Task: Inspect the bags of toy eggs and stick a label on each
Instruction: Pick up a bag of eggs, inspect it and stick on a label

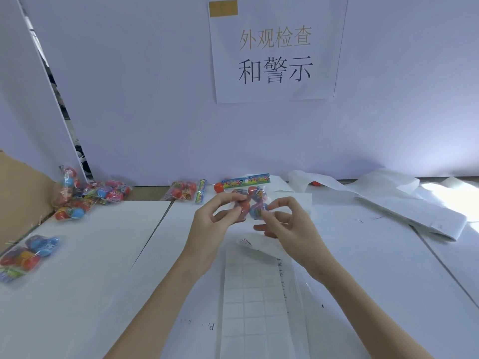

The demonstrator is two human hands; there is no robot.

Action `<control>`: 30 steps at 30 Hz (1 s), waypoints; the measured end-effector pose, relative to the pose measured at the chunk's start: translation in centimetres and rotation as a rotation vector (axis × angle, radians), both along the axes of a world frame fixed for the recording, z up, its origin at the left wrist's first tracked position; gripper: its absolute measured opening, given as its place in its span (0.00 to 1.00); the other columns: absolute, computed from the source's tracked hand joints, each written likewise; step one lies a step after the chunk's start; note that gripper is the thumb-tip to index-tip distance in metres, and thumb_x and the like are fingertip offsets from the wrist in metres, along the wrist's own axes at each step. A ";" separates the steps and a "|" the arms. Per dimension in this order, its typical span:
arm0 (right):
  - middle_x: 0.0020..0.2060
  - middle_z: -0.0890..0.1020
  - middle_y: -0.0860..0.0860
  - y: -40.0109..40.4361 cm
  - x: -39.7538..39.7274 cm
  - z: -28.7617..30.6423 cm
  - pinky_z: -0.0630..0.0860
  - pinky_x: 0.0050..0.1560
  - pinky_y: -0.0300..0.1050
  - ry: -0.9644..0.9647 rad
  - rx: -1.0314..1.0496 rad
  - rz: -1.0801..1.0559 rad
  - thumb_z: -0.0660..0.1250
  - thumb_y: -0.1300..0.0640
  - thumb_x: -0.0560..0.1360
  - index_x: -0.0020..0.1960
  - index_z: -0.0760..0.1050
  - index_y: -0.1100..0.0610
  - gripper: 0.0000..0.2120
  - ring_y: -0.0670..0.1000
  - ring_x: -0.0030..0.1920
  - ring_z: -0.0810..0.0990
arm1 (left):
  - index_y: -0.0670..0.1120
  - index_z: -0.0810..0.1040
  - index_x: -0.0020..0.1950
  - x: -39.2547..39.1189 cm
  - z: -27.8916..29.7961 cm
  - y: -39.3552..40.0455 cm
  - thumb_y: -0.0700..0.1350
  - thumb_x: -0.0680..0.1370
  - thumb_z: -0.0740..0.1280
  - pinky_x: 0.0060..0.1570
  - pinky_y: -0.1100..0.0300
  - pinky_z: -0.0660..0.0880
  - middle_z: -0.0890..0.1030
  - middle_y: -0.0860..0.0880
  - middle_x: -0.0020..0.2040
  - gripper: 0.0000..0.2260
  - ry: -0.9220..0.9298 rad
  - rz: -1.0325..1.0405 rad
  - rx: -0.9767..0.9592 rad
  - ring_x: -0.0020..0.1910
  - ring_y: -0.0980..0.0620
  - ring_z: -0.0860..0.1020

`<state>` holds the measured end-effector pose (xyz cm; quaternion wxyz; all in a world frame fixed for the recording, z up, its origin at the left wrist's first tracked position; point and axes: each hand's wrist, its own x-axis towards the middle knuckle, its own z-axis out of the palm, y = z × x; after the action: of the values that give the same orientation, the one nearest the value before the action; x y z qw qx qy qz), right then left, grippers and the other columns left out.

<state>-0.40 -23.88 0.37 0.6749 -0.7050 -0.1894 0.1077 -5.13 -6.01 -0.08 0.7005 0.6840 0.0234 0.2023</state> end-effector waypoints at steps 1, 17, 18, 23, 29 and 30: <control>0.47 0.89 0.54 0.0 0.1 -0.1 0.81 0.61 0.57 -0.002 0.022 -0.023 0.68 0.57 0.83 0.56 0.71 0.59 0.08 0.52 0.48 0.89 | 0.50 0.85 0.57 0.0 0.1 -0.1 0.35 0.82 0.69 0.60 0.53 0.81 0.86 0.52 0.59 0.12 -0.005 -0.010 0.002 0.57 0.47 0.85; 0.40 0.89 0.50 -0.2 0.8 -1.0 0.84 0.46 0.42 -0.174 -0.011 -0.015 0.67 0.59 0.84 0.49 0.72 0.52 0.06 0.51 0.42 0.89 | 0.47 0.85 0.54 -0.1 -0.1 -0.4 0.40 0.81 0.71 0.51 0.60 0.81 0.86 0.50 0.55 0.05 0.068 -0.069 0.055 0.49 0.54 0.83; 0.40 0.89 0.50 -0.2 0.9 -1.1 0.84 0.46 0.41 -0.180 -0.011 -0.007 0.67 0.59 0.84 0.49 0.72 0.52 0.06 0.51 0.42 0.89 | 0.47 0.85 0.54 0.0 -0.1 -0.4 0.39 0.81 0.71 0.50 0.60 0.81 0.86 0.50 0.55 0.05 0.071 -0.064 0.050 0.49 0.53 0.83; 0.44 0.89 0.47 -0.1 0.8 -1.2 0.81 0.52 0.43 -0.261 -0.109 0.050 0.63 0.58 0.85 0.58 0.72 0.45 0.08 0.47 0.47 0.88 | 0.46 0.85 0.52 0.0 -0.2 -0.2 0.38 0.82 0.69 0.47 0.62 0.79 0.85 0.49 0.53 0.06 0.063 -0.034 0.058 0.48 0.49 0.83; 0.67 0.80 0.42 -1.2 0.8 -1.3 0.71 0.67 0.40 -0.291 -0.536 0.269 0.77 0.45 0.74 0.73 0.56 0.39 0.38 0.41 0.70 0.75 | 0.47 0.86 0.51 0.1 -0.4 0.4 0.35 0.85 0.63 0.51 0.61 0.79 0.85 0.53 0.55 0.13 0.052 0.044 0.178 0.52 0.52 0.82; 0.67 0.80 0.42 -1.2 0.9 -1.3 0.72 0.65 0.39 -0.332 -0.556 0.242 0.76 0.49 0.76 0.70 0.58 0.42 0.32 0.41 0.69 0.76 | 0.48 0.86 0.50 0.2 -0.4 0.4 0.35 0.84 0.63 0.53 0.60 0.80 0.85 0.53 0.55 0.14 0.061 0.066 0.191 0.52 0.50 0.82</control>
<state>0.50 -25.11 -0.90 0.3992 -0.8423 -0.3423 0.1182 -4.96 -5.64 -0.46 0.6241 0.7523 0.0479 0.2055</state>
